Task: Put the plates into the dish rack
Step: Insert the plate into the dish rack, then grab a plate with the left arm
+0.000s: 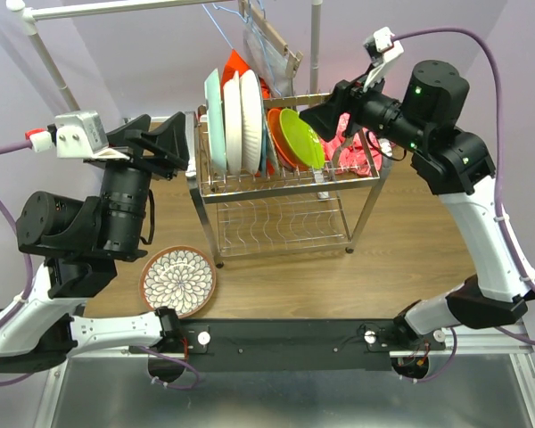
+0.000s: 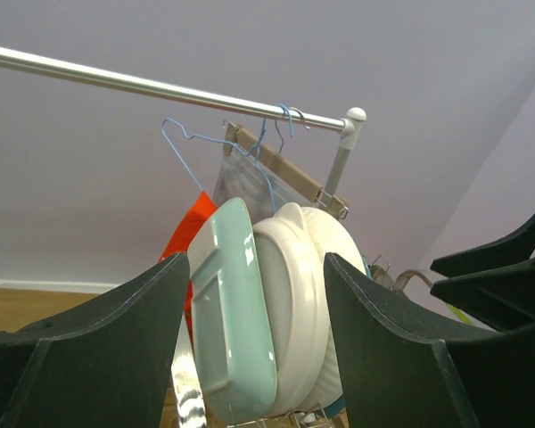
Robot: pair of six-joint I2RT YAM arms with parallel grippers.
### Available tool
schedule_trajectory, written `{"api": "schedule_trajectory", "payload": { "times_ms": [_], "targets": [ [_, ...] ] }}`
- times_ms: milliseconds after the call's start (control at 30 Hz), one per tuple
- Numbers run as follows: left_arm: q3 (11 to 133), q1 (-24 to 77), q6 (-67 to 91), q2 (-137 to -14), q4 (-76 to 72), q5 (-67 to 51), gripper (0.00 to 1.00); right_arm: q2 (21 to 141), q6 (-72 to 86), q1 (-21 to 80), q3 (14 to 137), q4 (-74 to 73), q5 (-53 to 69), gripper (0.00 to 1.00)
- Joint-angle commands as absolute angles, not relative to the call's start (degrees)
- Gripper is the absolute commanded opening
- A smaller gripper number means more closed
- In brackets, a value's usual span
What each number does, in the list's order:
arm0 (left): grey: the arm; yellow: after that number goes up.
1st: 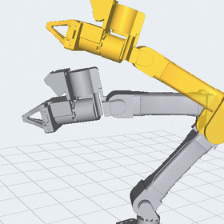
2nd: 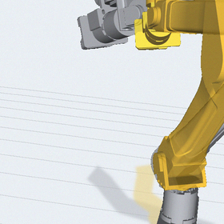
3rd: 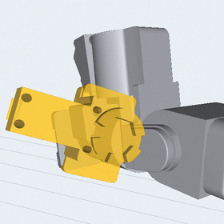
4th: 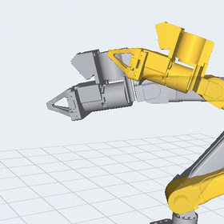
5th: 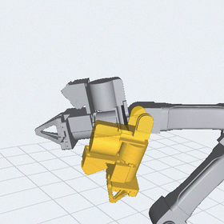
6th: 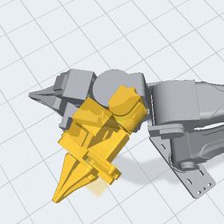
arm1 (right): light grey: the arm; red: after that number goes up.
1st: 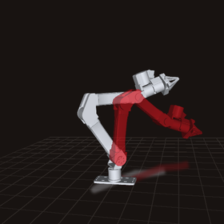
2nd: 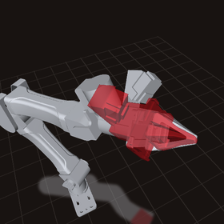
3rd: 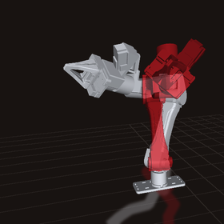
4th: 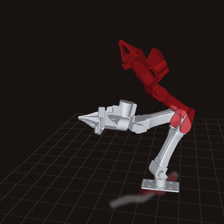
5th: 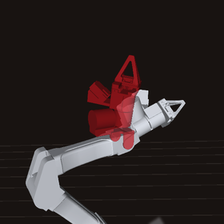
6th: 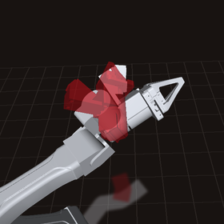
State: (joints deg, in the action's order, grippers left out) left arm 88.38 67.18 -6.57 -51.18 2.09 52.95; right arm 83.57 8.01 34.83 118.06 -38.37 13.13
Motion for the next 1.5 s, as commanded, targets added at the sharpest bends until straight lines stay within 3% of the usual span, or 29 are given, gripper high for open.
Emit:
{"api": "schedule_trajectory", "payload": {
  "times_ms": [0,233,500,833,1167,1467],
  "targets": [
    [91.6,66.6,-2.6,-52.4,9.2,56.6,0.72,84.9,6.2,33.4,120.8,-36.8,14.5,0.83],
    [105.3,55.2,1.5,-61.7,21.8,44.9,0.72,87.3,10.4,24.8,124.4,-36.9,22.3,0.83],
    [112.8,38.0,3.8,-67.4,28.2,35.3,0.73,84.9,10.2,22.7,121.2,-36.9,24.7,0.83],
    [101.8,18.3,14.4,-62.3,28.9,17.5,0.73,86.0,14.1,13.2,121.3,-35.9,30.7,0.8],
    [93.9,14.7,21.1,-59.2,32.2,16.3,0.73,83.8,10.9,12.8,114.5,-35.1,46.2,0.75],
    [85.4,13.3,25.7,-54.5,32.2,15.0,0.73,86.6,7.0,15.1,116.8,-38.5,48.3,0.73]
  ]
}}
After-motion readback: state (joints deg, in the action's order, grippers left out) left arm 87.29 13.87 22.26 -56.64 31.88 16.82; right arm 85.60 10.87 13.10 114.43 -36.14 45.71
